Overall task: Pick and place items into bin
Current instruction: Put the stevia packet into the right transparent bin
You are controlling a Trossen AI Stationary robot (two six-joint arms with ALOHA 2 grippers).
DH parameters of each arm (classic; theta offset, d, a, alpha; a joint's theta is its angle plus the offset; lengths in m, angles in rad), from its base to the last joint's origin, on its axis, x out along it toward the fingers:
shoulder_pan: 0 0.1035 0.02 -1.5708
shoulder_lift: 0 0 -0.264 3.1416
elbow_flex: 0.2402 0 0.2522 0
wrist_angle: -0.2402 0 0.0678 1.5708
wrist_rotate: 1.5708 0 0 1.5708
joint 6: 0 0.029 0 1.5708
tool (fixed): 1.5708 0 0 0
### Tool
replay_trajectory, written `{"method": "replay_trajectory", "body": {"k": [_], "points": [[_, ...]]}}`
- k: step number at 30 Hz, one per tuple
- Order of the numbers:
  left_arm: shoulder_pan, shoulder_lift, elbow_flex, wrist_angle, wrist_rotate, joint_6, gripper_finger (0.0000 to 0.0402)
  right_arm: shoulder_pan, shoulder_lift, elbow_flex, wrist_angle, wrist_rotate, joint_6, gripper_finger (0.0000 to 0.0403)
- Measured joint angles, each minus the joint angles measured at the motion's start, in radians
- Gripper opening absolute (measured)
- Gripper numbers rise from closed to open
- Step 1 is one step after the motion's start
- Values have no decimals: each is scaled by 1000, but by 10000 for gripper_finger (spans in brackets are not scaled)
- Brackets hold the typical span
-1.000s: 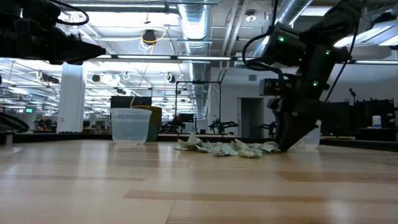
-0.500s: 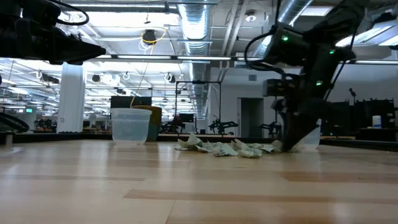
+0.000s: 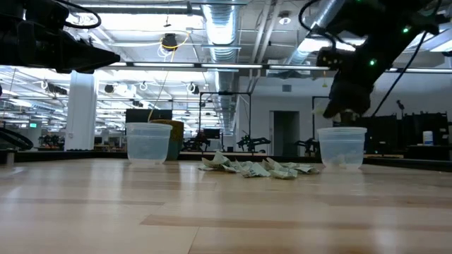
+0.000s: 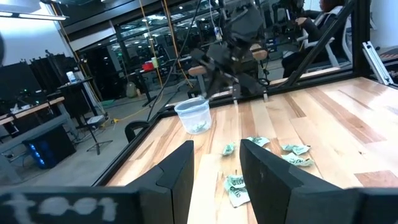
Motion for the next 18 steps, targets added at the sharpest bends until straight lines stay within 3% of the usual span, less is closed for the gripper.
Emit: {"method": "replay_trajectory", "body": {"k": [5, 11, 18], "points": [[0, 0, 0, 0, 0, 1, 121, -14, -42, 1, -81, 114, 99, 1], [0, 0, 0, 0, 0, 8, 121, -87, -44, 1, -173, 104, 209, 5], [0, 0, 0, 0, 0, 8, 121, -122, -25, 2, -180, 101, 239, 61]]}}
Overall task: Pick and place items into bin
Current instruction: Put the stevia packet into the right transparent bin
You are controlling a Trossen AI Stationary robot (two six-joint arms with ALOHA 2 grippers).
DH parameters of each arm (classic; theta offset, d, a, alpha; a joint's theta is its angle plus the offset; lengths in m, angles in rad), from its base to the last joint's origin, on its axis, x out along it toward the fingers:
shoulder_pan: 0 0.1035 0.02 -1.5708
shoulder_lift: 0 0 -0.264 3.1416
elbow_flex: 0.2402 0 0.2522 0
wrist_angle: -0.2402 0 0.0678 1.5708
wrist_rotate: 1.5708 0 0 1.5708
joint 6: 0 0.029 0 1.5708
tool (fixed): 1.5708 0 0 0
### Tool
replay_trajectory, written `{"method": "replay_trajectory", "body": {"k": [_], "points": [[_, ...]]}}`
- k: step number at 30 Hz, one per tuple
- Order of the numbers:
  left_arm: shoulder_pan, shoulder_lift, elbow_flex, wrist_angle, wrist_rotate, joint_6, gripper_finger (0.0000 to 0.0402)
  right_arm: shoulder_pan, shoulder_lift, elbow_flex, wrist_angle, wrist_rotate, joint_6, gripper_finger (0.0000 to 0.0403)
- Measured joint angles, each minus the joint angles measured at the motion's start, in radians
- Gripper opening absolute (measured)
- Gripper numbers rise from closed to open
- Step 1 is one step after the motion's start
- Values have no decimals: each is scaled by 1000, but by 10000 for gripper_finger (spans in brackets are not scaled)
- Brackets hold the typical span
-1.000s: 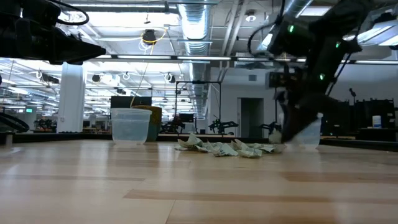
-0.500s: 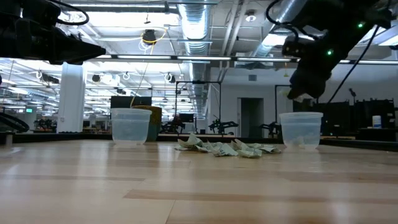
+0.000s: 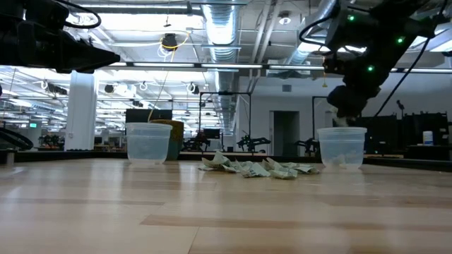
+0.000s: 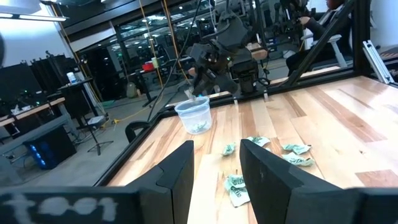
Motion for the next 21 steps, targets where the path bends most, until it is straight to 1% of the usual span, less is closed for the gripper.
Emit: {"method": "replay_trajectory", "body": {"k": [8, 10, 12, 14, 18, 19, 21], "points": [[0, 0, 0, 0, 0, -2, 121, 0, 0, 0, 10, -17, 4, 165], [0, 0, 0, 0, 0, -3, 121, 5, 0, 0, 51, -33, 3, 182], [0, 0, 0, 0, 0, -8, 121, 22, 0, 0, 131, -61, -19, 194], [0, 0, 0, 0, 0, -6, 121, 43, -1, 1, 242, -126, -83, 200], [0, 0, 0, 0, 0, -8, 121, 58, 10, 2, 458, -401, -222, 202], [0, 0, 0, 0, 0, -8, 121, 61, 22, 3, 494, -450, -252, 200], [0, 0, 0, 0, 0, -5, 121, 60, 50, 3, 518, -493, -303, 195]]}}
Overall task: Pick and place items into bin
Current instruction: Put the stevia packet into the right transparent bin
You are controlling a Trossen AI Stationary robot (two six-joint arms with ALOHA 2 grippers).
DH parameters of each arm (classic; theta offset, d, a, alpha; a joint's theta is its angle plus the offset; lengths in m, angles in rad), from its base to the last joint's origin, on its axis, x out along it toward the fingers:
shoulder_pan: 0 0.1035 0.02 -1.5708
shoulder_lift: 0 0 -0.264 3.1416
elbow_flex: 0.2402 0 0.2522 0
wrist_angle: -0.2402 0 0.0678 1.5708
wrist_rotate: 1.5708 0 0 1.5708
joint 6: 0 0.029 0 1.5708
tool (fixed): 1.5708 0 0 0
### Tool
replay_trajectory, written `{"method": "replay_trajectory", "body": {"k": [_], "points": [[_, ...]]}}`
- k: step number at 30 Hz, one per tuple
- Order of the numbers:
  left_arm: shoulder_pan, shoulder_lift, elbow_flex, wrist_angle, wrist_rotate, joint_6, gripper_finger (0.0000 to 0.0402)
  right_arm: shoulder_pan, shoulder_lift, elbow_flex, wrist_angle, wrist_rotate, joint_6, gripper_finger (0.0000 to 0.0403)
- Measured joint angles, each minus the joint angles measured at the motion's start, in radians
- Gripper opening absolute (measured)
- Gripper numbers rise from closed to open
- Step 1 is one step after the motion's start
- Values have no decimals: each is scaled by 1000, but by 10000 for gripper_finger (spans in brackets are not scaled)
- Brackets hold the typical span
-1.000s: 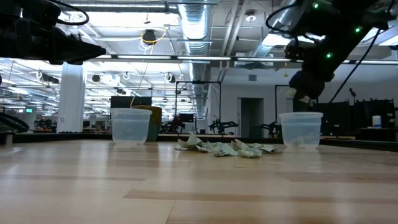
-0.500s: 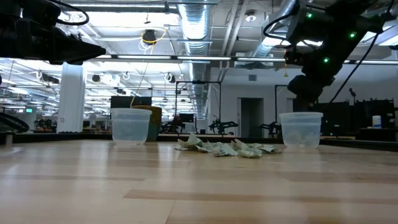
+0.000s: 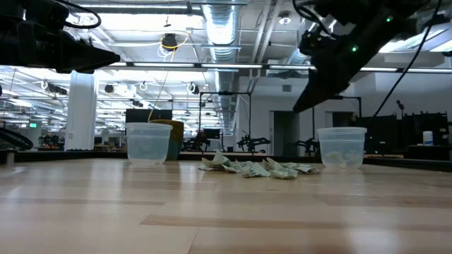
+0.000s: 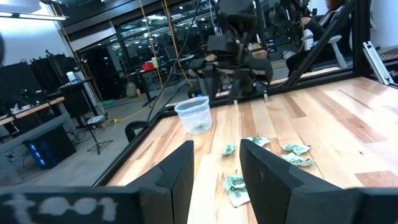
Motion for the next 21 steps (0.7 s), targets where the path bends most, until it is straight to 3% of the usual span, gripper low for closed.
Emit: {"method": "replay_trajectory", "body": {"k": [10, 21], "points": [[0, 0, 0, 0, 0, 1, 121, -1, 260, -1, 121, -57, -131, 174], [0, 0, 0, 0, 0, -3, 121, -74, 442, 61, 199, -75, -219, 179]]}}
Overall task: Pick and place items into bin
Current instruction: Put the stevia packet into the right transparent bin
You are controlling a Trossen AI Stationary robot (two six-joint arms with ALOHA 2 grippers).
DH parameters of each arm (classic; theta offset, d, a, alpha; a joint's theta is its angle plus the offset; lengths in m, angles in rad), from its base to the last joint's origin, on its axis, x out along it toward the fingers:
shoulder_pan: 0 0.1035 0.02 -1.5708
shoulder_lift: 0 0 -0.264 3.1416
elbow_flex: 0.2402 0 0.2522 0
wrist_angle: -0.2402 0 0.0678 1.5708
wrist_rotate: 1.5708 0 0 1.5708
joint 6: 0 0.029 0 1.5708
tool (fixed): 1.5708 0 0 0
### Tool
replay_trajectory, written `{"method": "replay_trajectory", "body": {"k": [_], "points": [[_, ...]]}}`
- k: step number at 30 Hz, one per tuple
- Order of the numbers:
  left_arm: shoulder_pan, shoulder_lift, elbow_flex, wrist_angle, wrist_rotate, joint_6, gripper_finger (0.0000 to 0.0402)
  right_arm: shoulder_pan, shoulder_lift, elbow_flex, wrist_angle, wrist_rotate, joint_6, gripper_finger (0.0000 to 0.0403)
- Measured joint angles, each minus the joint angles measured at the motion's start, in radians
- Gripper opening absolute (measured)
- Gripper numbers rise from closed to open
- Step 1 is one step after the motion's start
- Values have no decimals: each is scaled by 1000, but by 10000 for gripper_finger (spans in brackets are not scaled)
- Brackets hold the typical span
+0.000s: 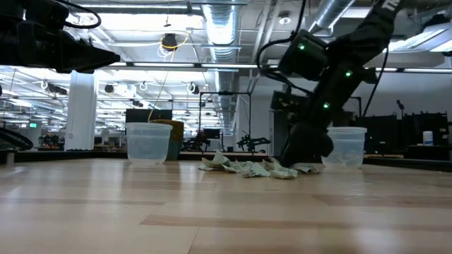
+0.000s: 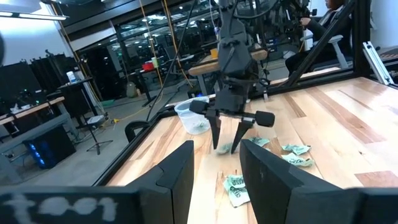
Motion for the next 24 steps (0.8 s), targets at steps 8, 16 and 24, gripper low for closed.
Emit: {"method": "replay_trajectory", "body": {"k": [8, 16, 24], "points": [[0, 0, 0, 0, 1, 3, 121, -46, 78, 48, 6, -95, 70, 96], [0, 0, 0, 0, 1, 6, 121, -46, -28, 42, -71, -47, 131, 10], [0, 0, 0, 0, 1, 9, 121, -24, -221, 46, -191, 208, 205, 1]]}}
